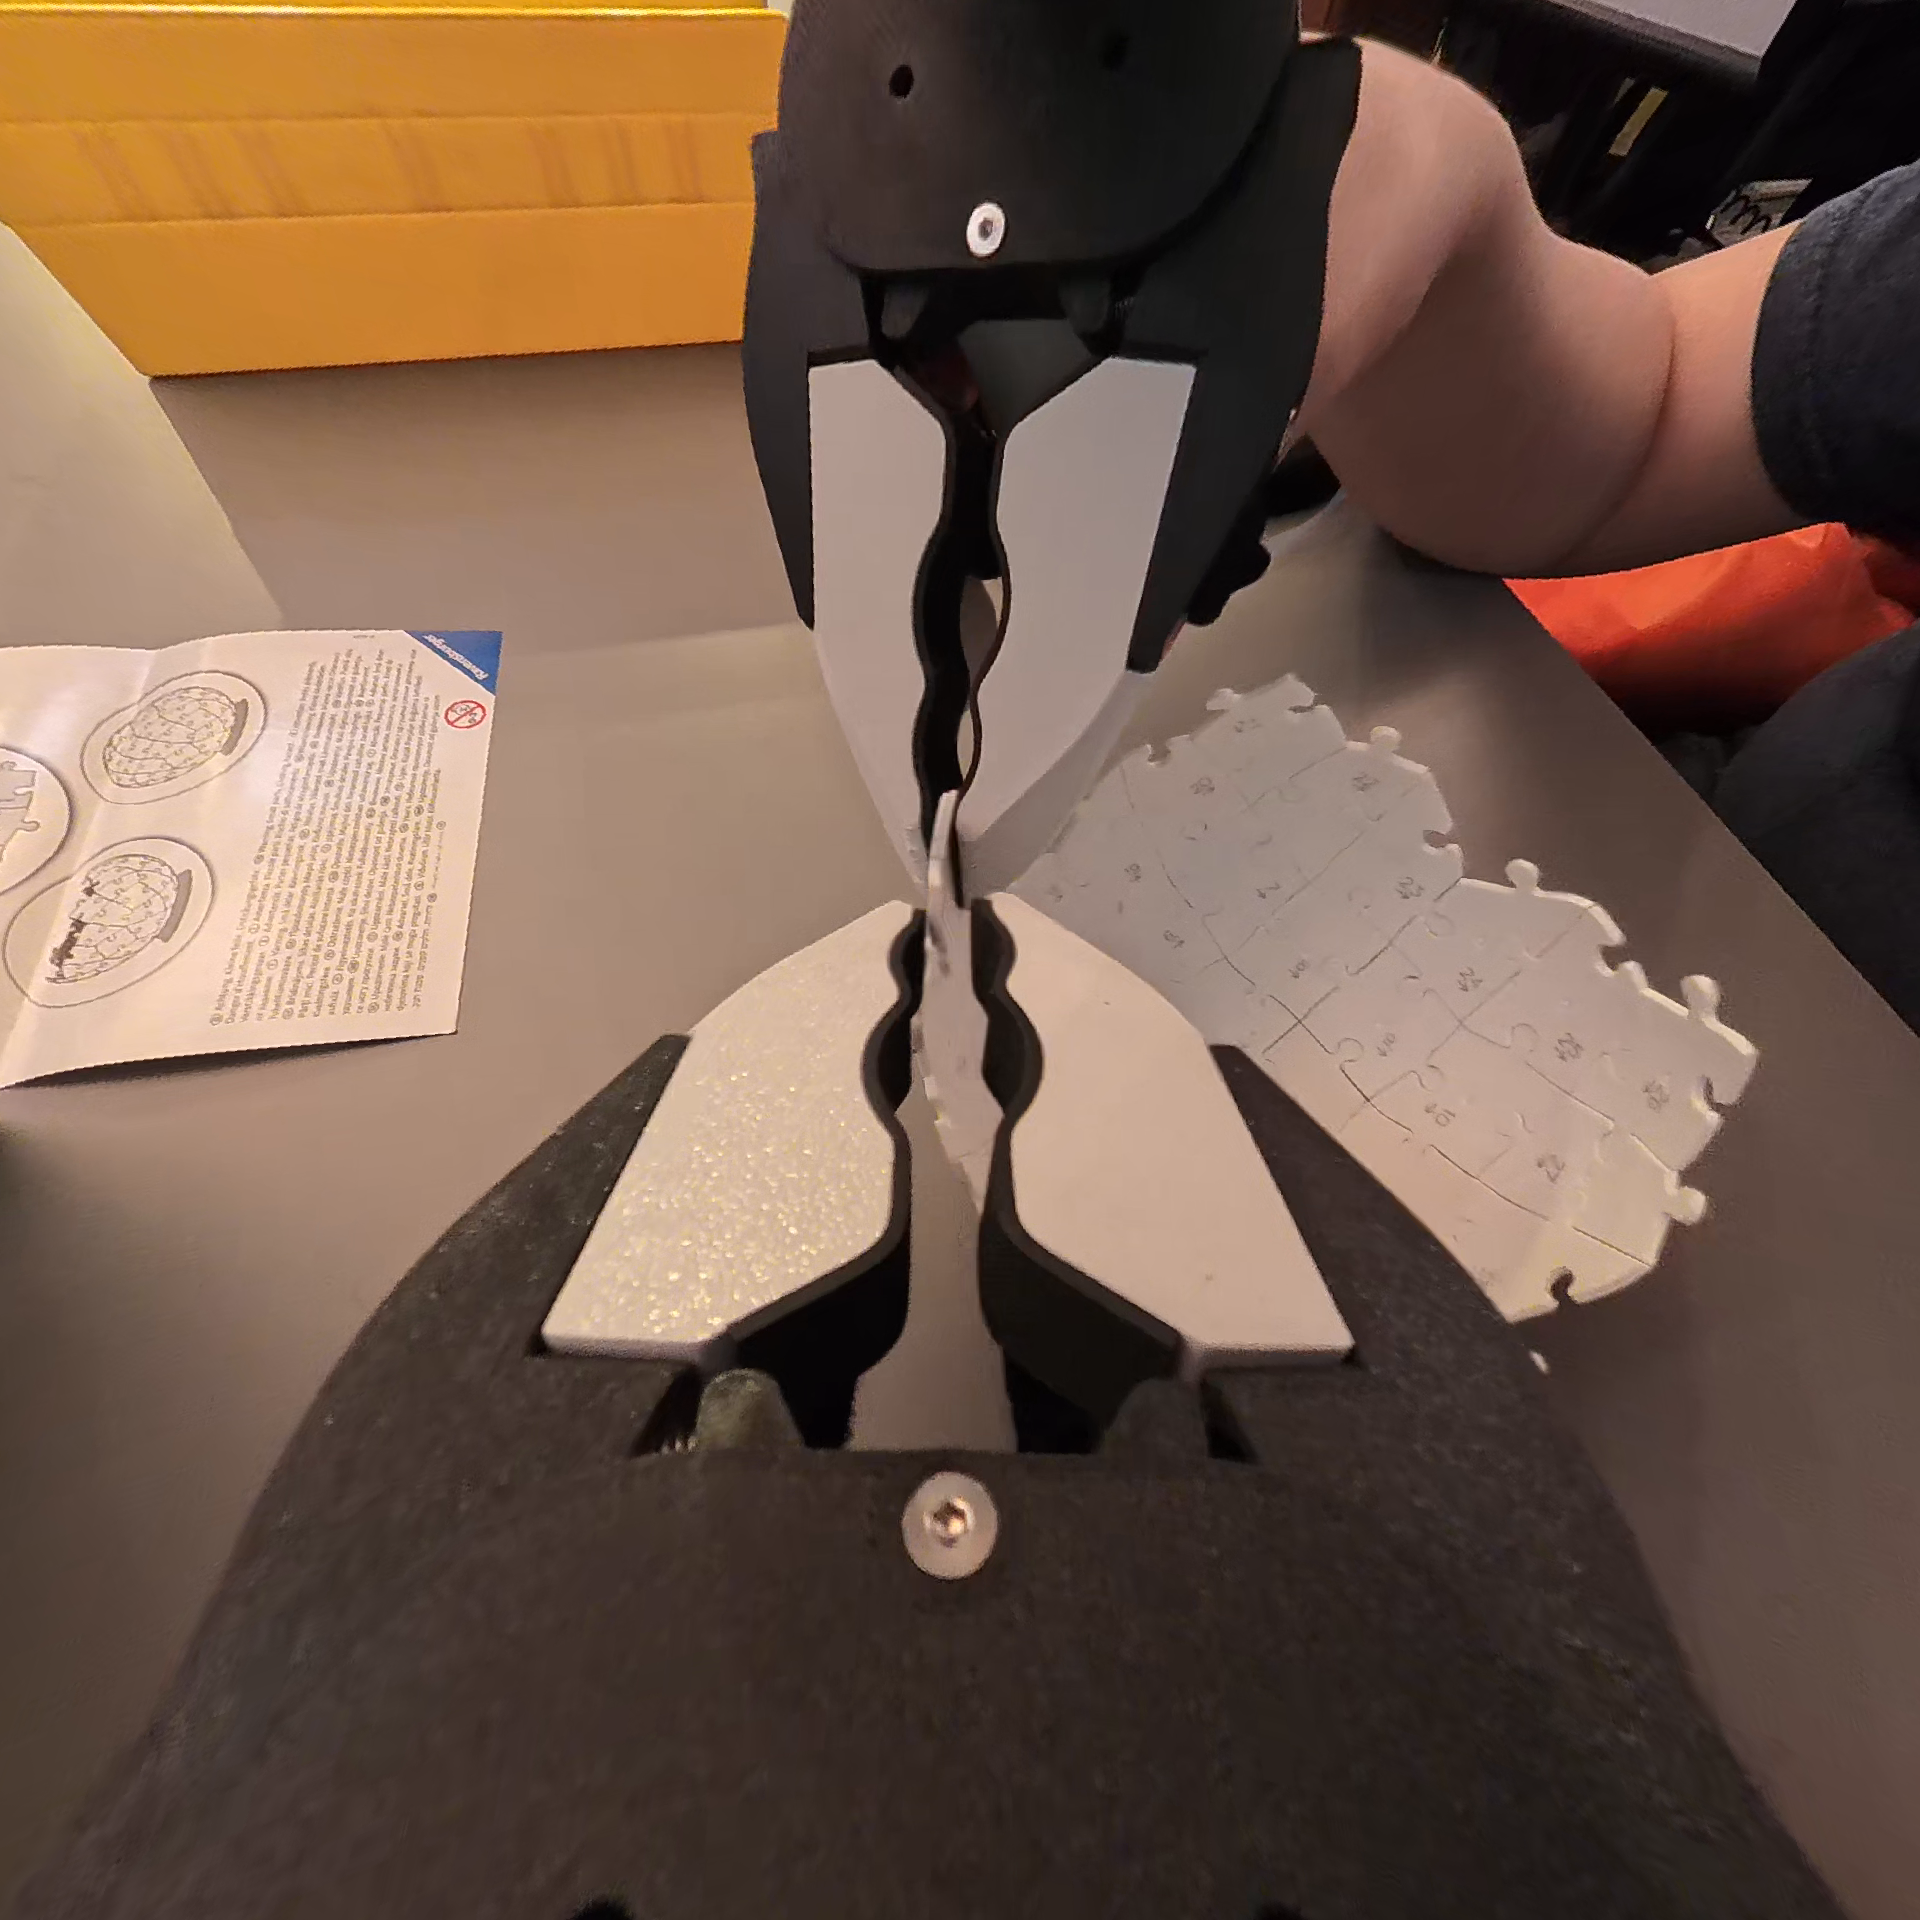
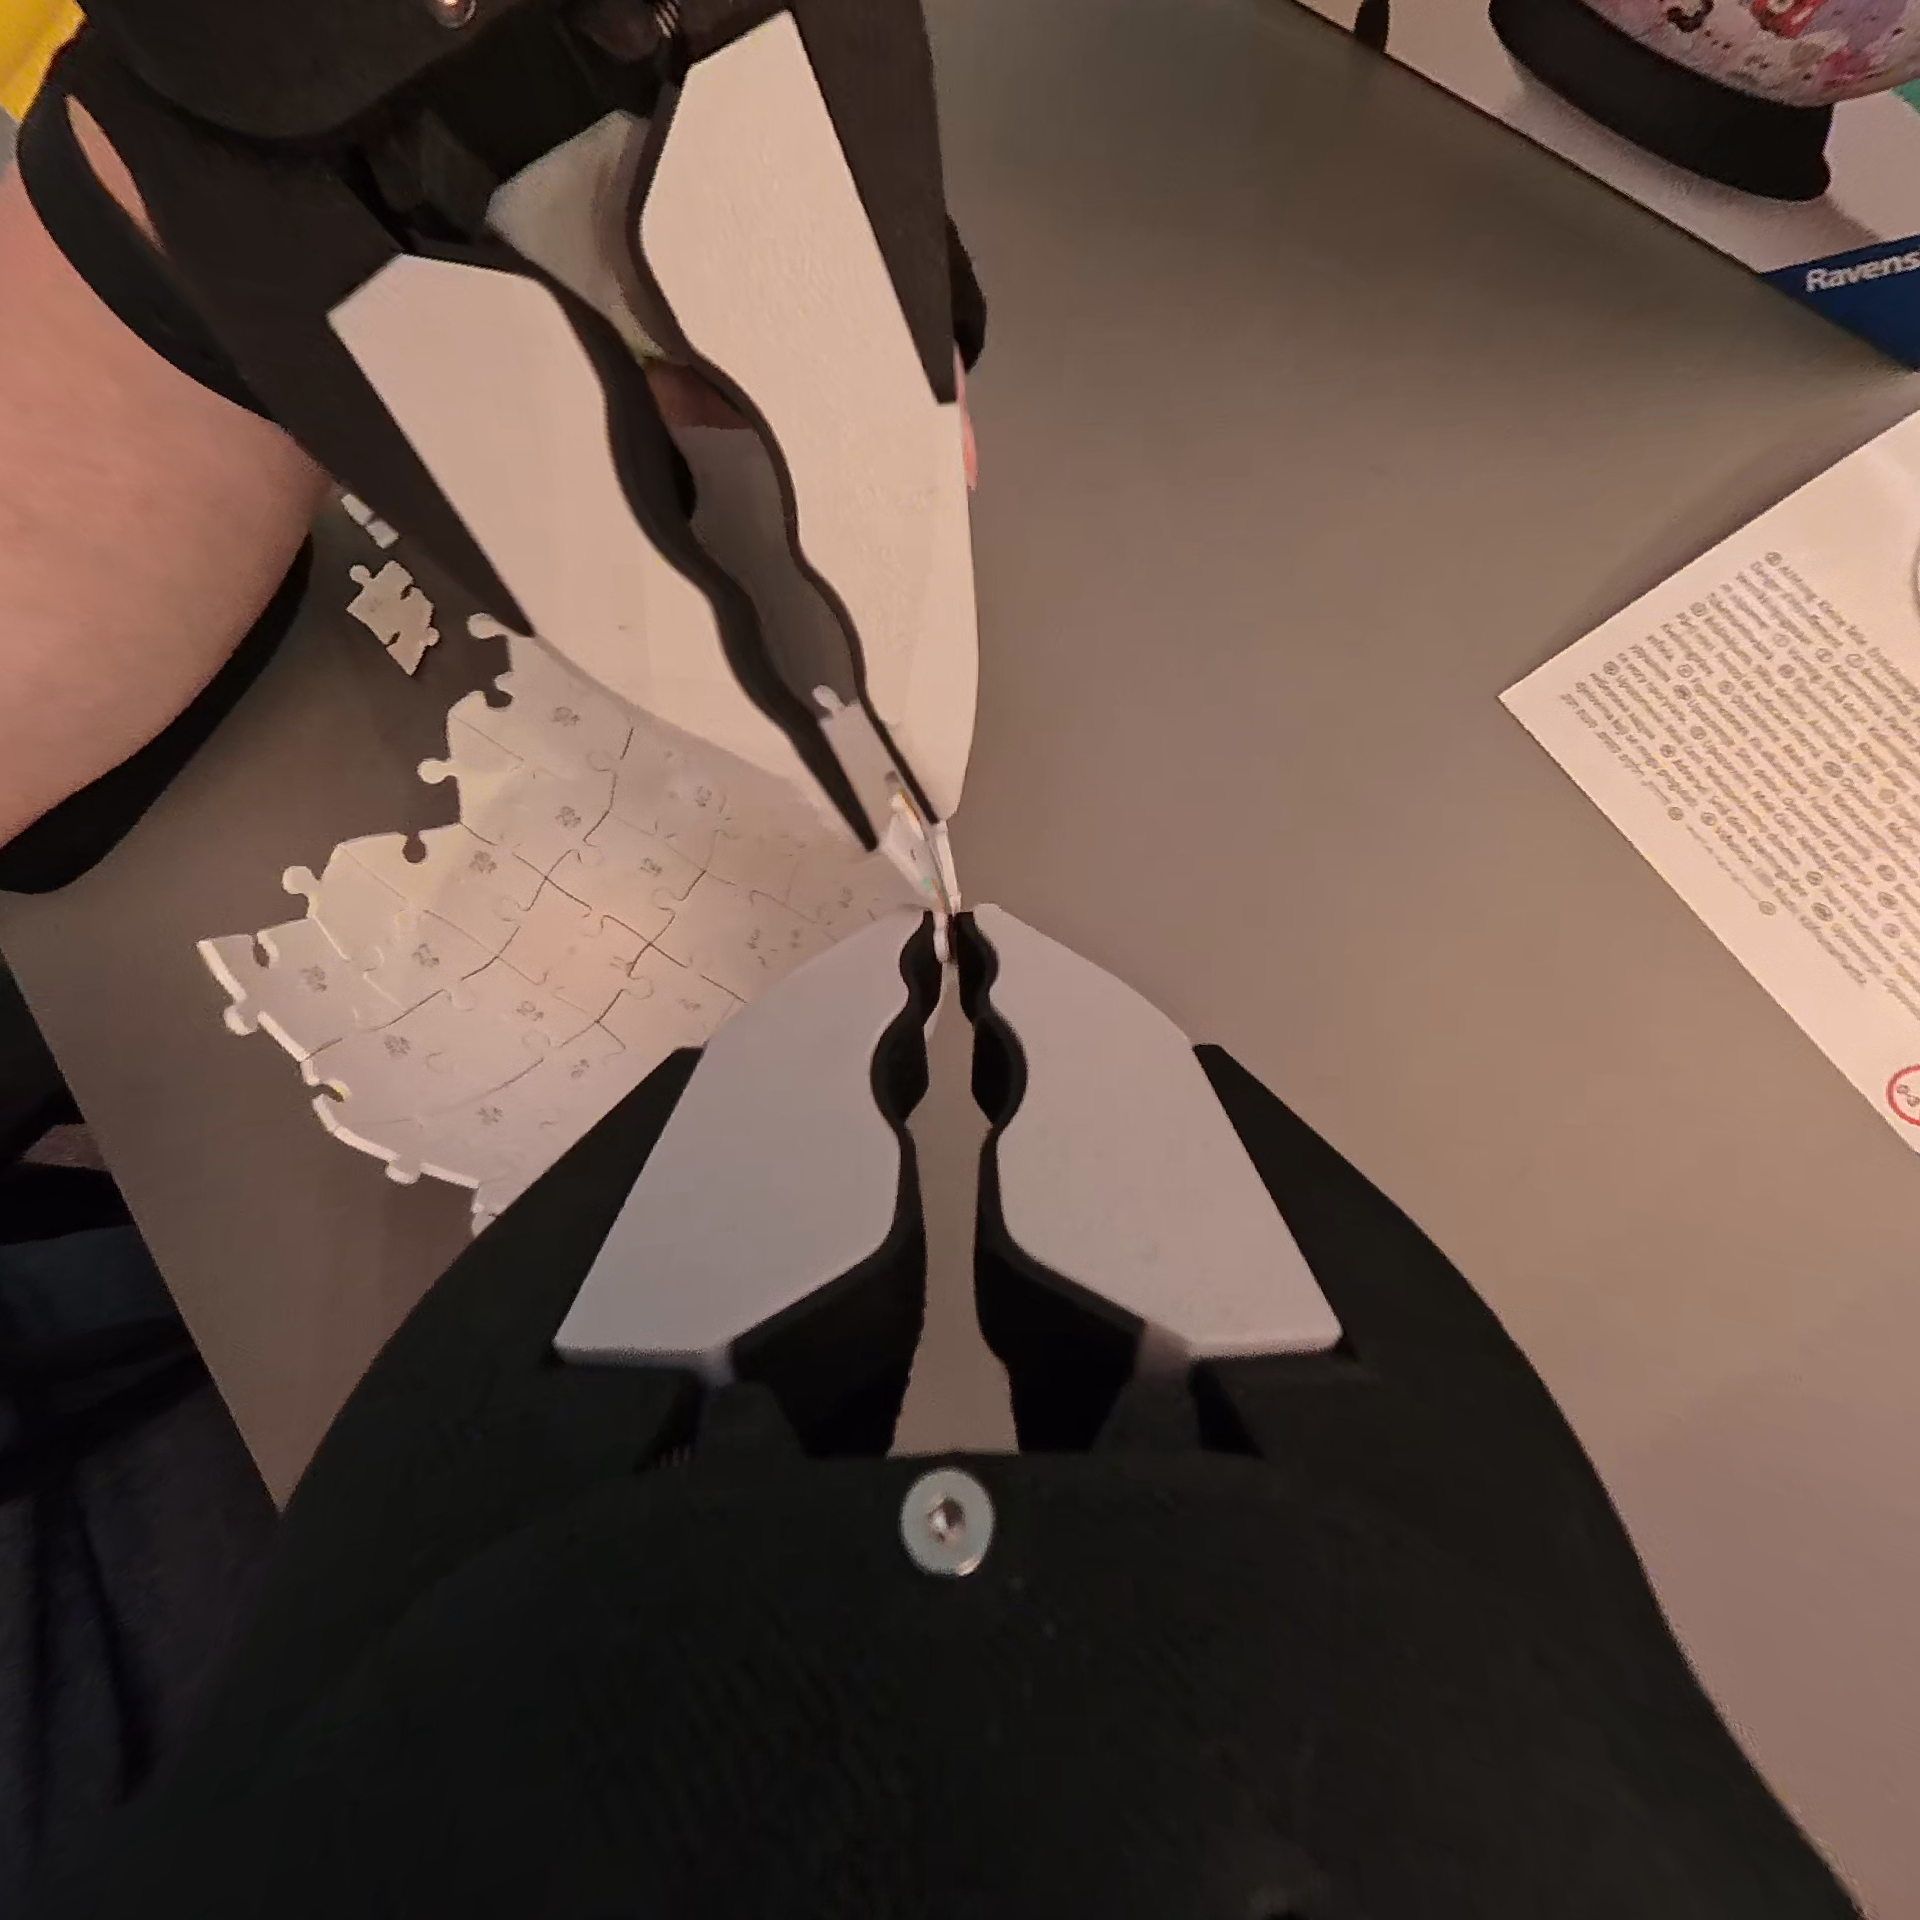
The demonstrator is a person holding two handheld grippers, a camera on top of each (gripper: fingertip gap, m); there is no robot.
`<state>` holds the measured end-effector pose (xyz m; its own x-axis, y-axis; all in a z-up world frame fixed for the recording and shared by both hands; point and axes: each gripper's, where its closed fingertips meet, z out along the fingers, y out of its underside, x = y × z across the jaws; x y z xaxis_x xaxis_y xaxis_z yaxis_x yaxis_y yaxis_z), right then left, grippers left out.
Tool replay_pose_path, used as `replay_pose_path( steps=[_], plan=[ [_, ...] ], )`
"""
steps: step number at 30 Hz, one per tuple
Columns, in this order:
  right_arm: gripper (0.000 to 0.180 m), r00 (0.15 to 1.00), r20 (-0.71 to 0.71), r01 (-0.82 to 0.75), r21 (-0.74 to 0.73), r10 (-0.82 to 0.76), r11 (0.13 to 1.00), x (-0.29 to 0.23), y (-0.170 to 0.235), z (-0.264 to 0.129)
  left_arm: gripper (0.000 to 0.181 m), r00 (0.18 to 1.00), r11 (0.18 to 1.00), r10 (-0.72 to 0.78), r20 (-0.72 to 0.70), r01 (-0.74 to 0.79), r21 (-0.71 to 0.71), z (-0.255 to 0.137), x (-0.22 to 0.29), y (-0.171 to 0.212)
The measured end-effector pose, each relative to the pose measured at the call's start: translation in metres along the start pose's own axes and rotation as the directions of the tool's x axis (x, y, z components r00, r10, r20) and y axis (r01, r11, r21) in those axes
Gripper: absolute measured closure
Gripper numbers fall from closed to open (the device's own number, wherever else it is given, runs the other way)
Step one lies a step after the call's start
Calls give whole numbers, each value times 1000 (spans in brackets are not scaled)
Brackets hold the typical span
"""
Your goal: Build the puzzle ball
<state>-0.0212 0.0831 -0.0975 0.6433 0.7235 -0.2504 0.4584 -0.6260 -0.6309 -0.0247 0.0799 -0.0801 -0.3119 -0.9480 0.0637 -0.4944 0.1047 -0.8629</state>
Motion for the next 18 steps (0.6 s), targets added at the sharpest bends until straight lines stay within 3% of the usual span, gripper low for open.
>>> replay_pose_path(
  steps=[11,18],
  plan=[
    [176,999,-51,7,-7,-7,1000,0,0,0,168,999,997,-28,34,30,-66,1,-7,10],
    [176,998,-60,18,-8,-19,1000,2,0,0,175,1000,998,-17,25,18,-59,2,-5,11]
  ],
)
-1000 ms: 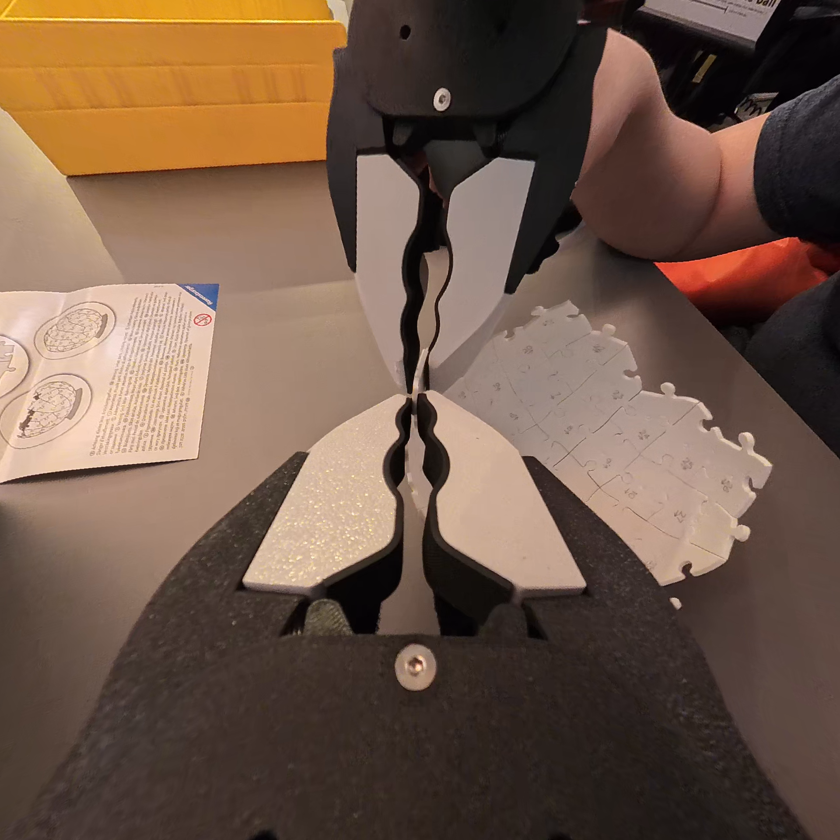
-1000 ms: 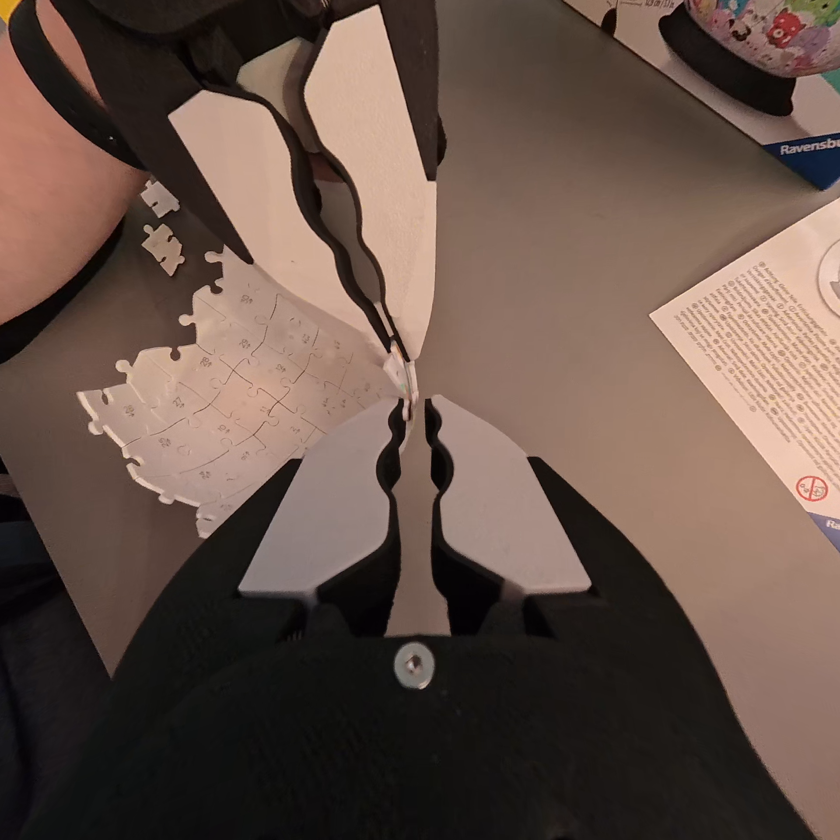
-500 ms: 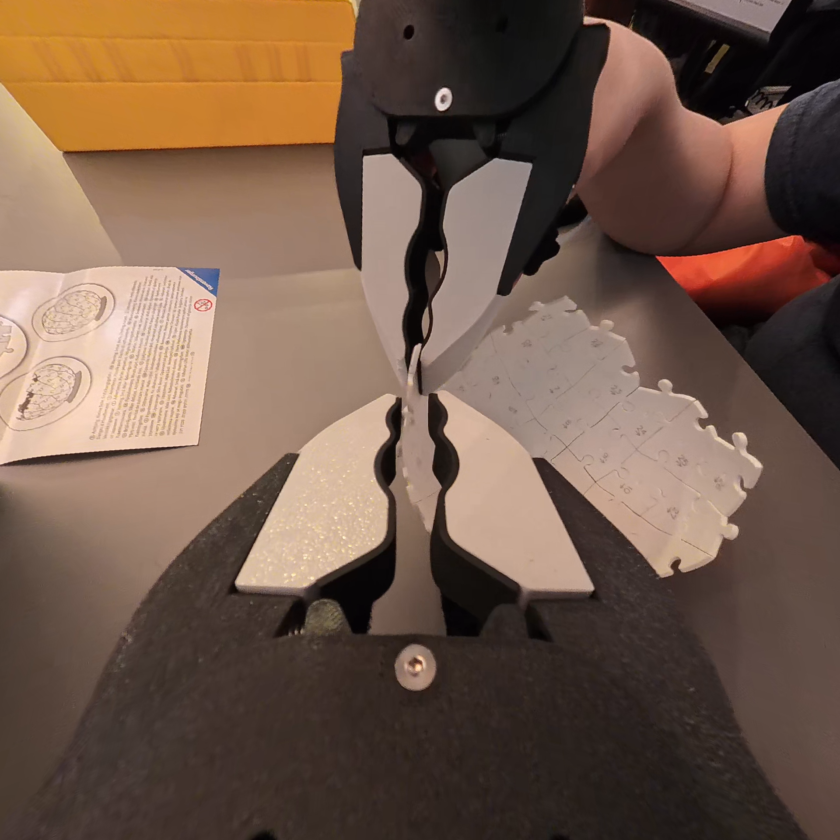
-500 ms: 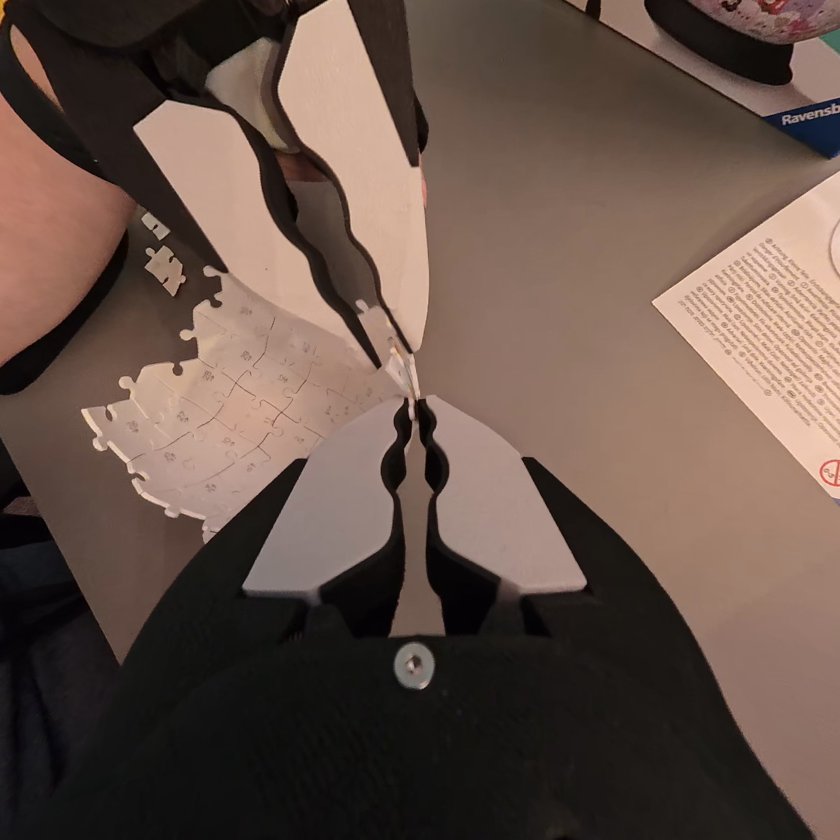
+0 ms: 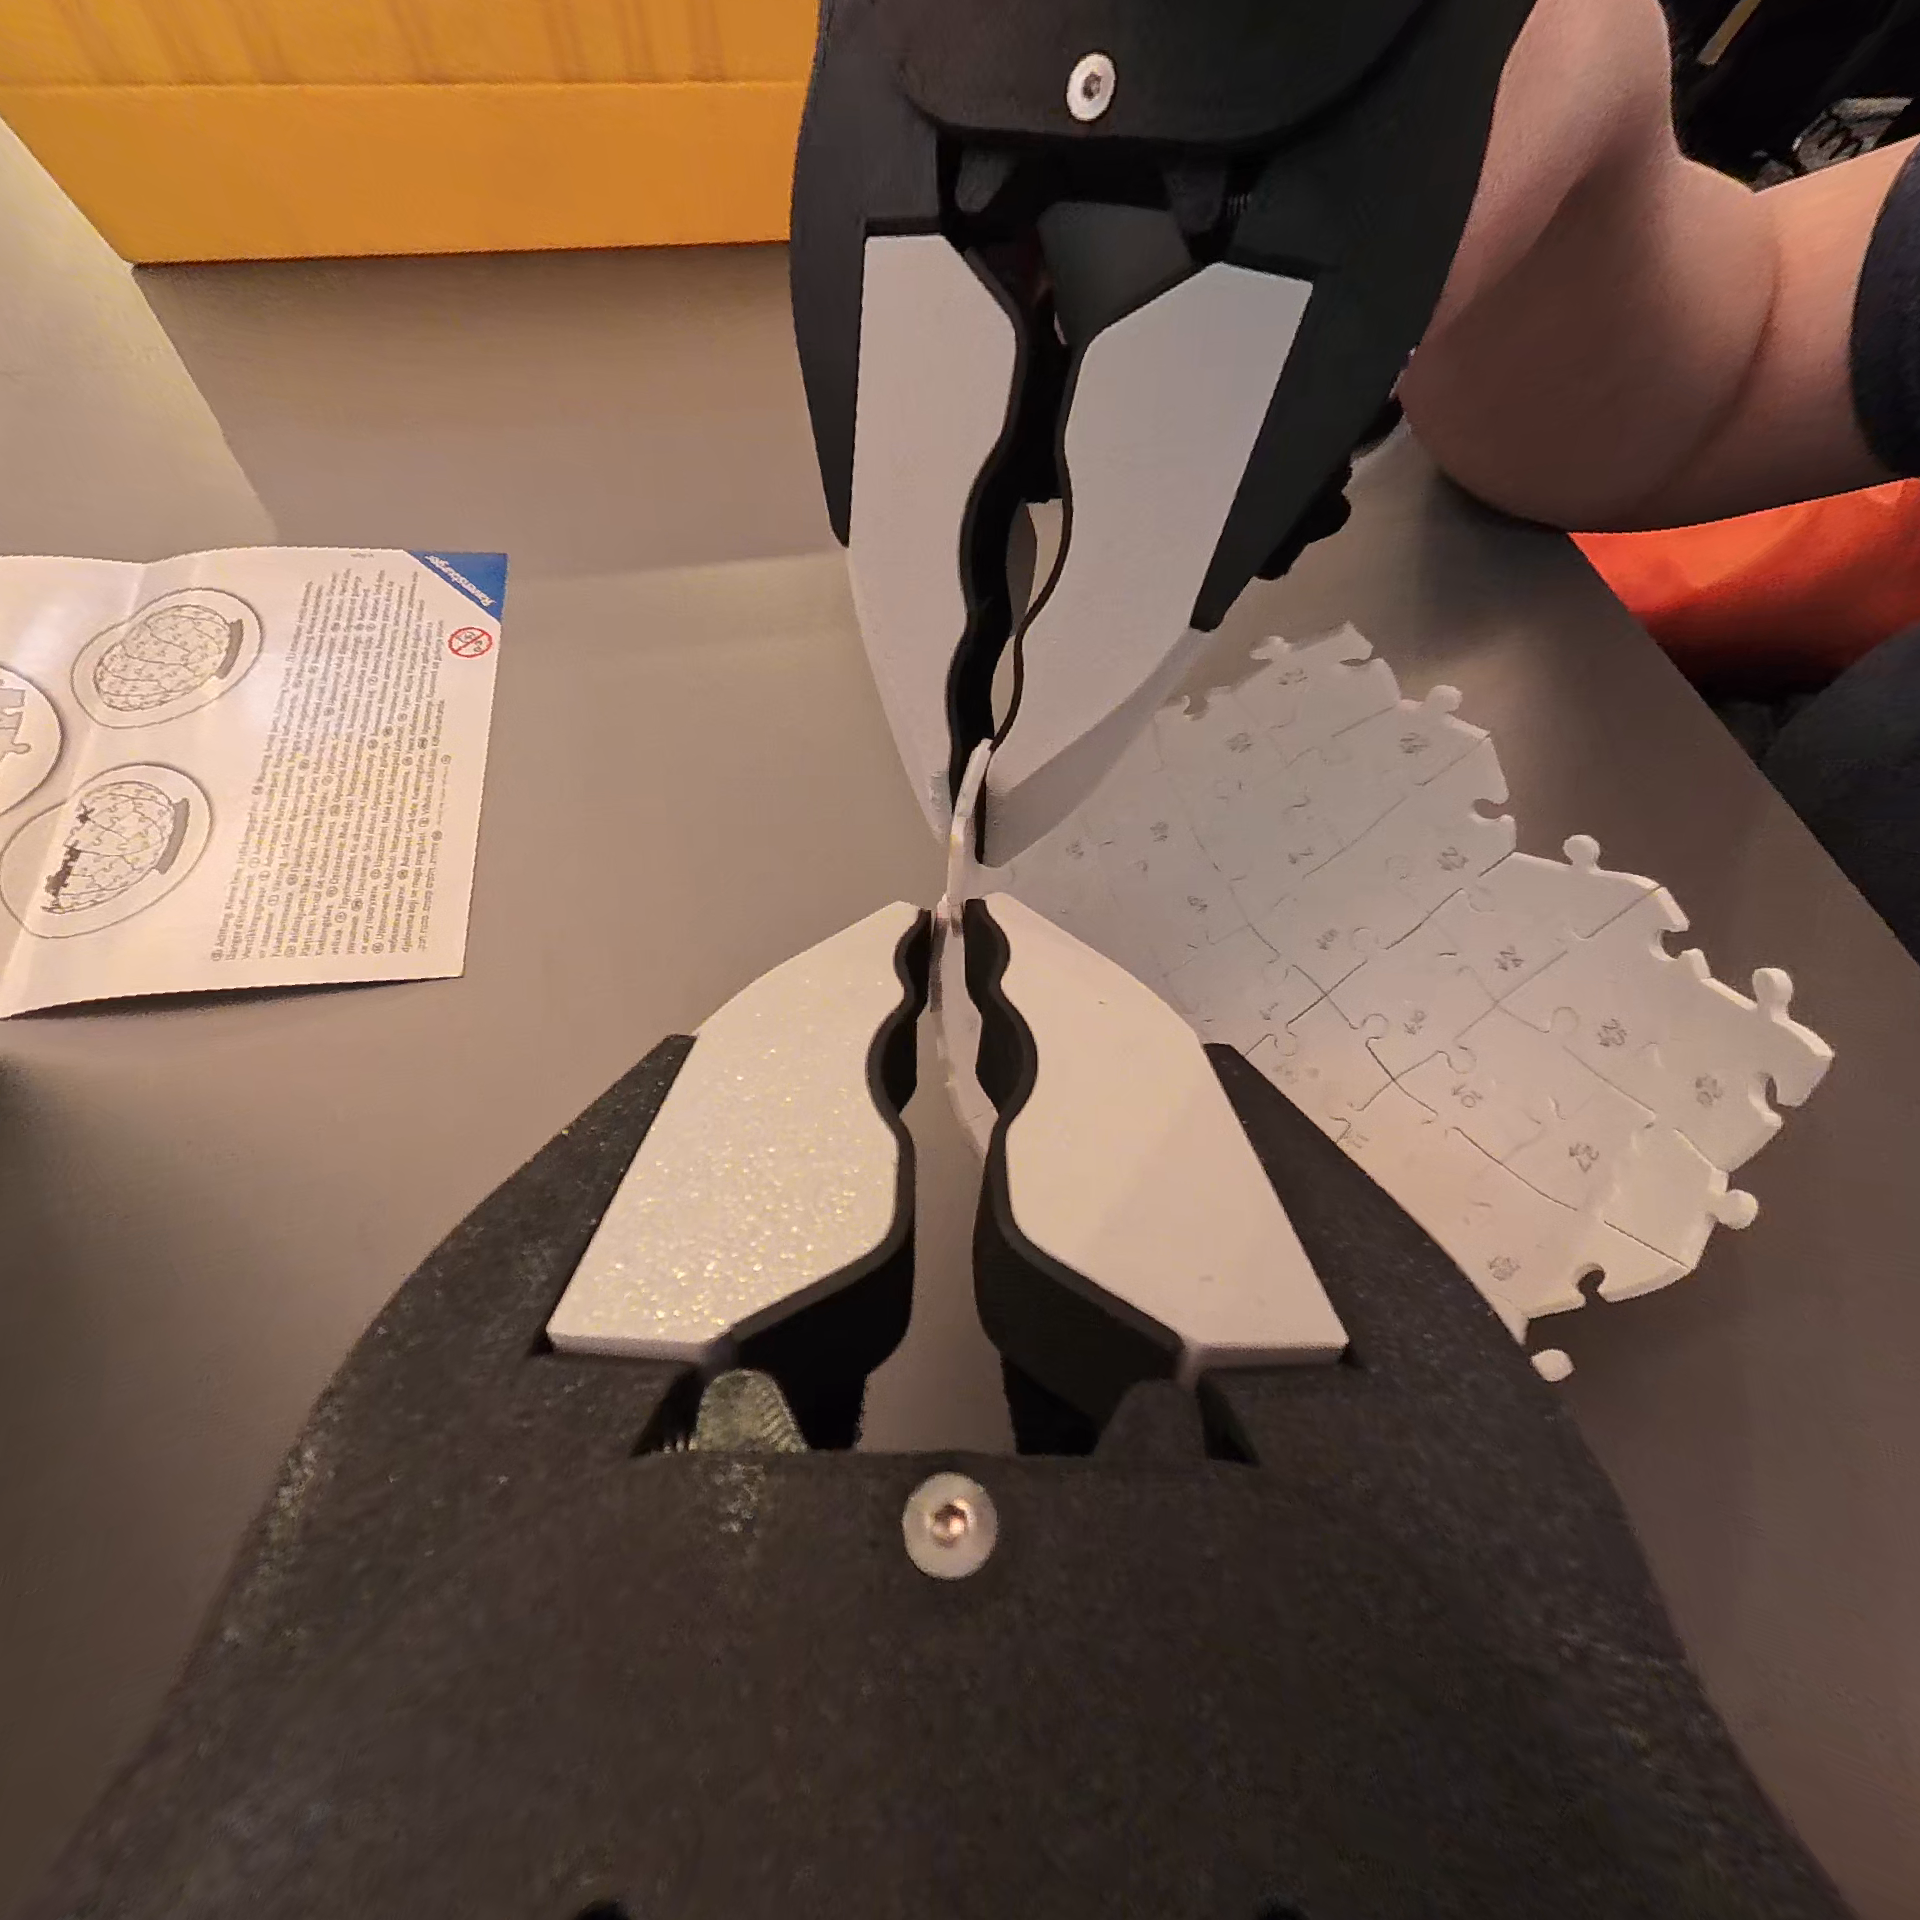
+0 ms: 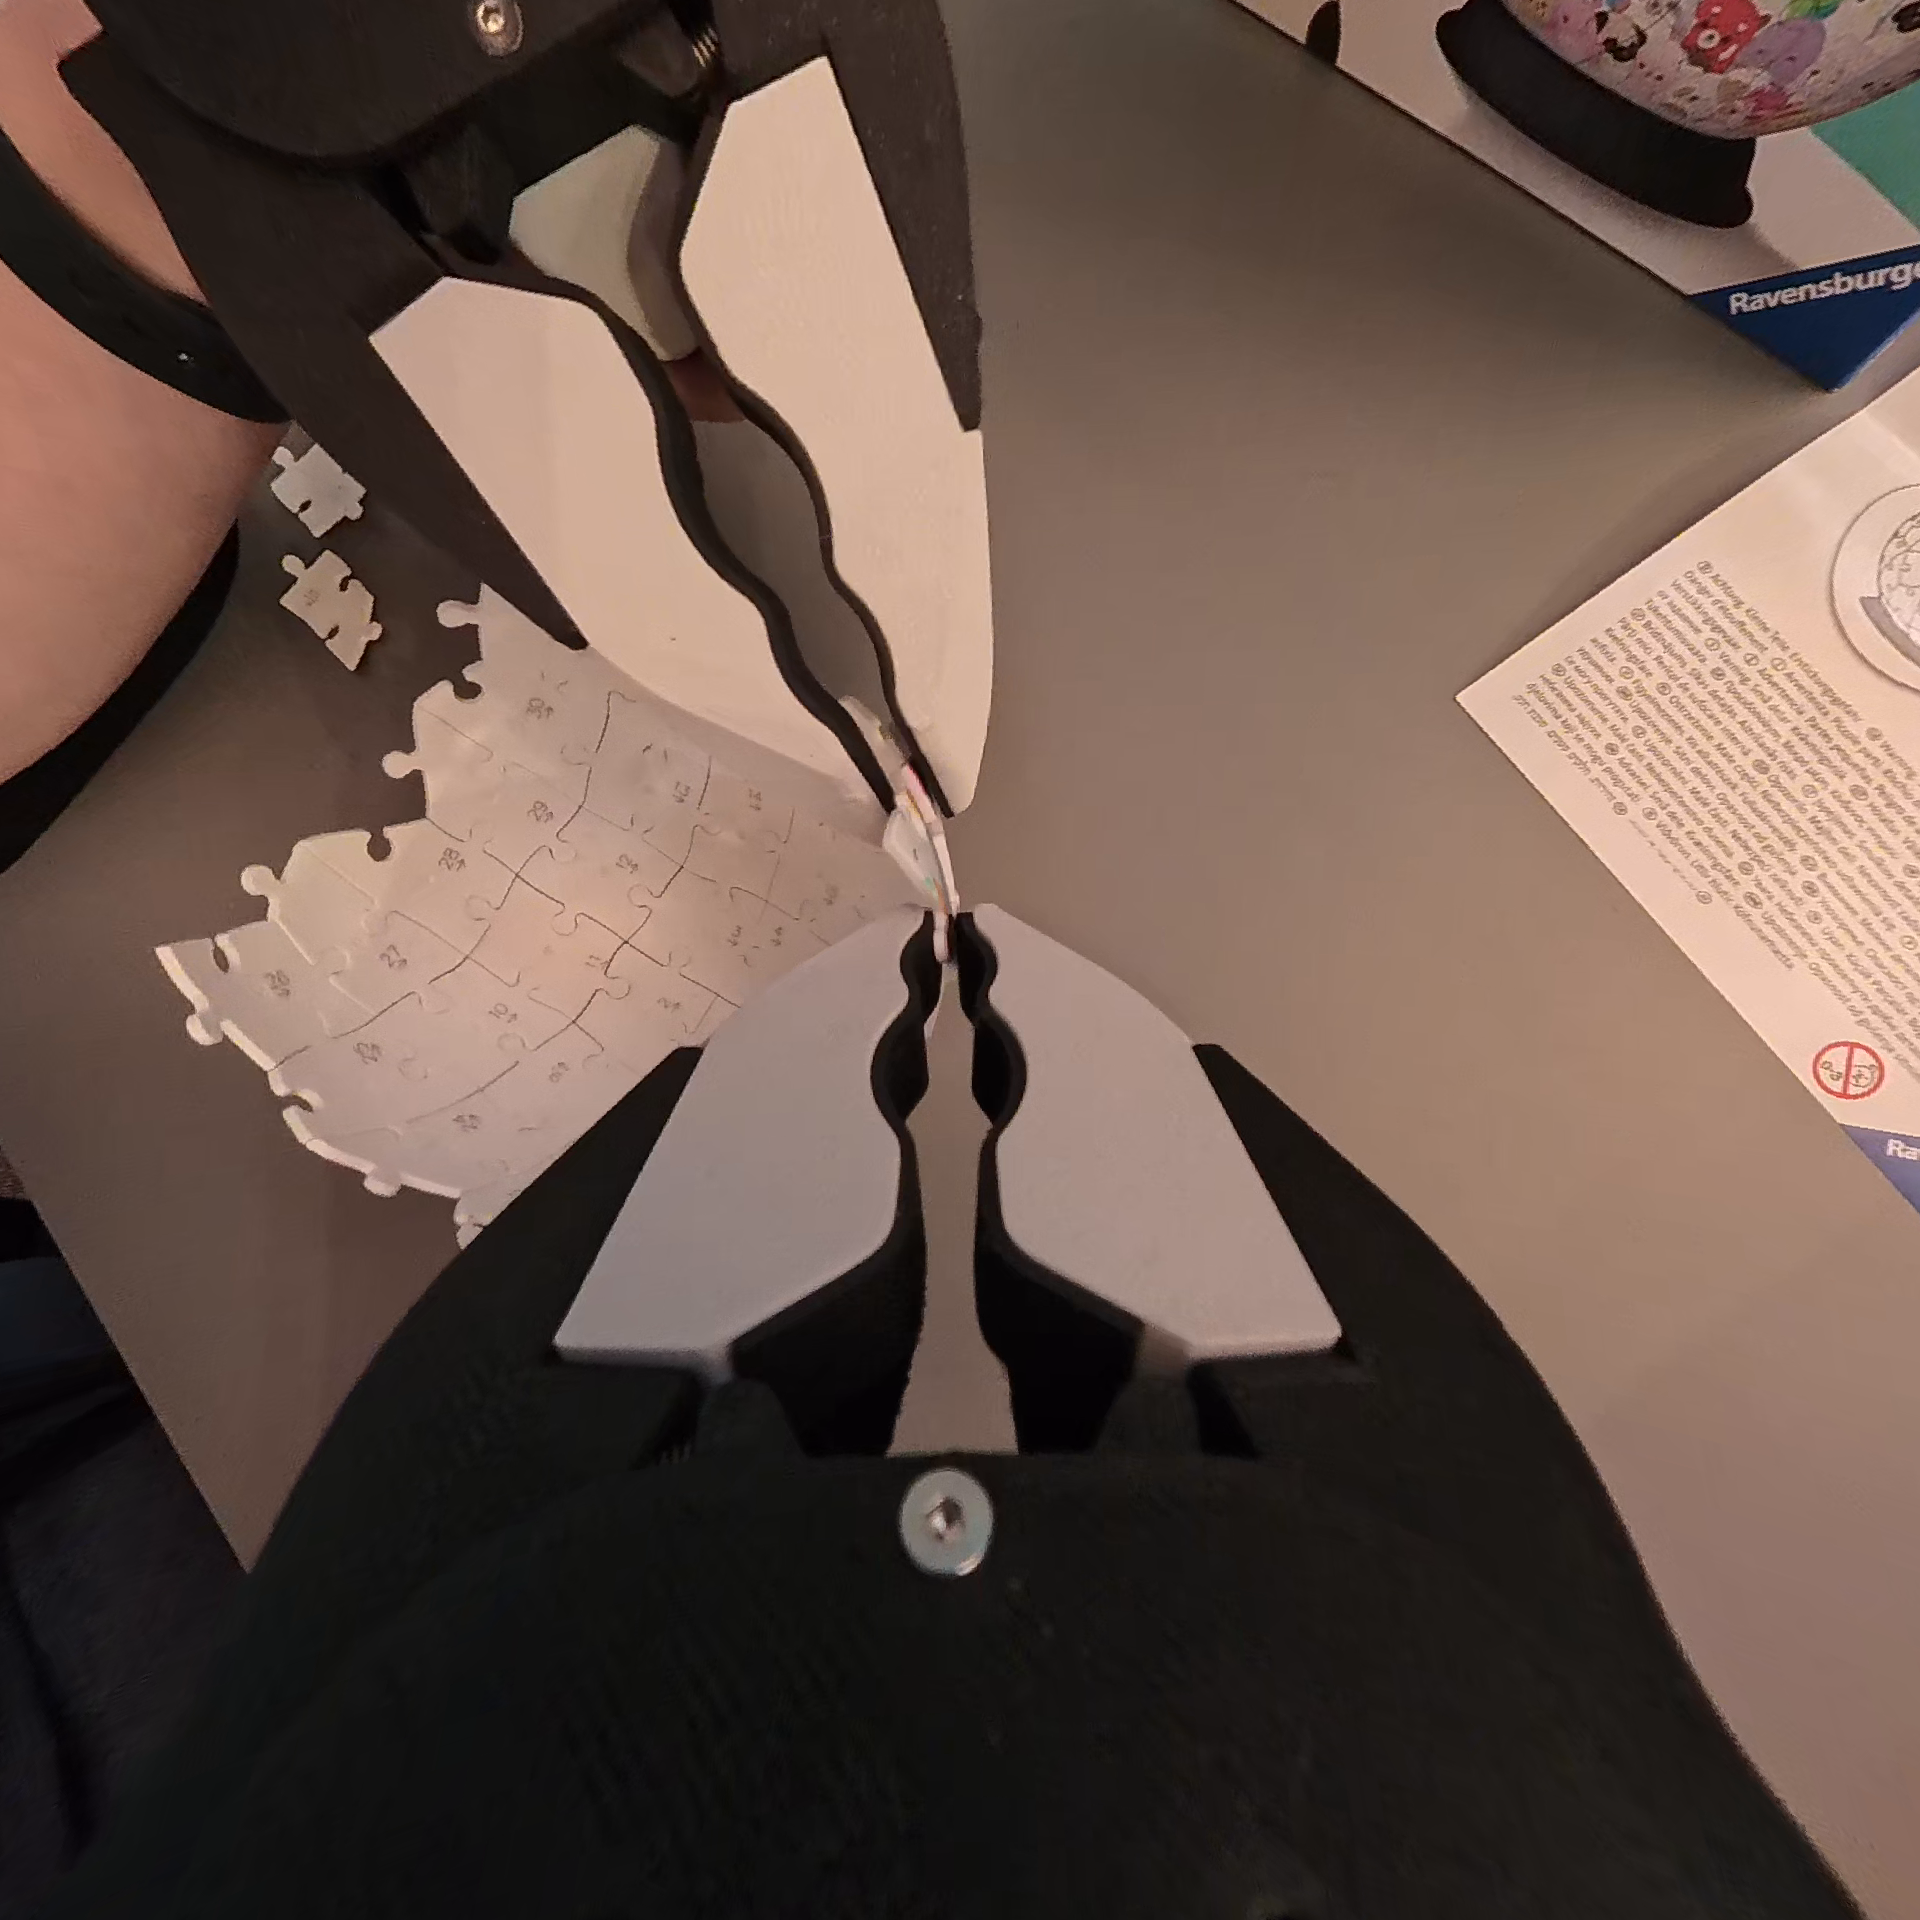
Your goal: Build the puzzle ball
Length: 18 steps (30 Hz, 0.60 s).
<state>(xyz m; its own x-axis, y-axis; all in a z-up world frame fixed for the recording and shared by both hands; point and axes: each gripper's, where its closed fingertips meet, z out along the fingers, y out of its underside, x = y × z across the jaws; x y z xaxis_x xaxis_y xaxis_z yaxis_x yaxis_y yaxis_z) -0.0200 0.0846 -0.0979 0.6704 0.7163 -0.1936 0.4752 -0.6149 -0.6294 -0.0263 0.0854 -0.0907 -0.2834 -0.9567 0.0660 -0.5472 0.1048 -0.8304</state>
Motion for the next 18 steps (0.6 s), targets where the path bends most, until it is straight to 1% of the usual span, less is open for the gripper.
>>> replay_pose_path(
  steps=[5,8,11,18],
  plan=[
    [176,1000,4,22,-2,-22,1000,-1,0,0,174,1000,1000,7,-1,-7,3,0,1,0],
    [176,999,-6,34,-3,-34,999,-1,0,0,170,1000,1000,-1,9,1,-20,2,-1,4],
    [176,999,-13,39,-5,-39,999,0,0,0,174,1000,1000,-4,-3,4,-21,4,0,4],
    [176,998,-21,58,10,-57,998,0,-2,-1,176,999,1000,-27,-22,27,10,3,0,2]
  ],
)
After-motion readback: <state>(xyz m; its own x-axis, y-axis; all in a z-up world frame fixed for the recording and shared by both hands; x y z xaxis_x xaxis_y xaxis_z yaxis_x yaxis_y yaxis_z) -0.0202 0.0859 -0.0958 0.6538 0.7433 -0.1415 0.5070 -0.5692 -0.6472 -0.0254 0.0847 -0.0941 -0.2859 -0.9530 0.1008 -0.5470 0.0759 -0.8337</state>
